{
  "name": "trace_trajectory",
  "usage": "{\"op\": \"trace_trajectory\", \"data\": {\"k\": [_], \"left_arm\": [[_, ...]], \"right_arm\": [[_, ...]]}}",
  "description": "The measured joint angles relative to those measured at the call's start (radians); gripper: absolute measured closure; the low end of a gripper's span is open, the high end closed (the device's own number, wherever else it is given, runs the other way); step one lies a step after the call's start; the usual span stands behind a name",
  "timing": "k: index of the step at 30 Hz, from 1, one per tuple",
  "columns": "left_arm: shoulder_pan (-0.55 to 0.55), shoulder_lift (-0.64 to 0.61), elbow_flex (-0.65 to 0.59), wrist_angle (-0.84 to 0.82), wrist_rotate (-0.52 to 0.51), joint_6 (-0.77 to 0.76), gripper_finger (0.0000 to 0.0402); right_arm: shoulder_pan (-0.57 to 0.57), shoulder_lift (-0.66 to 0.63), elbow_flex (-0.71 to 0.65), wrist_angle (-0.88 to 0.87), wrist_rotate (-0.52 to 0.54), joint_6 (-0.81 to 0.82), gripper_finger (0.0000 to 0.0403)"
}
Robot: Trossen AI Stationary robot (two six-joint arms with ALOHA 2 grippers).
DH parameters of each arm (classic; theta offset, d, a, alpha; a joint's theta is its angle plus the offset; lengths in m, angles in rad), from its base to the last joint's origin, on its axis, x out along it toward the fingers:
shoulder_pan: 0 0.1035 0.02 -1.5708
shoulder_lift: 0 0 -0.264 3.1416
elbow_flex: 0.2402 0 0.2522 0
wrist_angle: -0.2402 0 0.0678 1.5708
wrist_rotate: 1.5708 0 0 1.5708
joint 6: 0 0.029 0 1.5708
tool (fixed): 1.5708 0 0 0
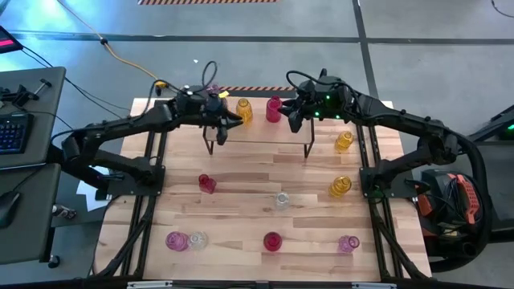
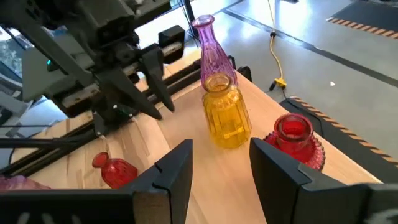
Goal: Sort vases onto shelf
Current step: Adjust the vases on the shelf
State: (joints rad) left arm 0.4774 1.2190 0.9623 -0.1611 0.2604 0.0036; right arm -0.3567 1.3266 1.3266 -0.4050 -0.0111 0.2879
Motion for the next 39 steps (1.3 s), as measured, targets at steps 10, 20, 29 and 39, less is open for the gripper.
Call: {"op": "trace_trajectory", "data": {"k": [10, 20, 29, 39], "left_arm": [[0.005, -0.168, 0.0, -0.063, -0.024, 0.059, 0.033], [0.027, -0.346, 0.0, -0.098, -0.063, 0.087, 0.033], [0.028, -0.462, 0.001, -0.191, -0.066, 0.106, 0.033], [0.028, -0.486, 0.001, -0.251, -0.071, 0.138, 0.033]], "right_arm": [[0.065, 0.019, 0.002, 0.144, -0.023, 0.03, 0.0263], [0.136, 0.129, 0.002, 0.282, -0.024, 0.084, 0.0277], [0.178, 0.201, 0.001, 0.331, 0.053, 0.183, 0.0342], [0.237, 0.308, 0.001, 0.462, 0.136, 0.21, 0.0396]]}}
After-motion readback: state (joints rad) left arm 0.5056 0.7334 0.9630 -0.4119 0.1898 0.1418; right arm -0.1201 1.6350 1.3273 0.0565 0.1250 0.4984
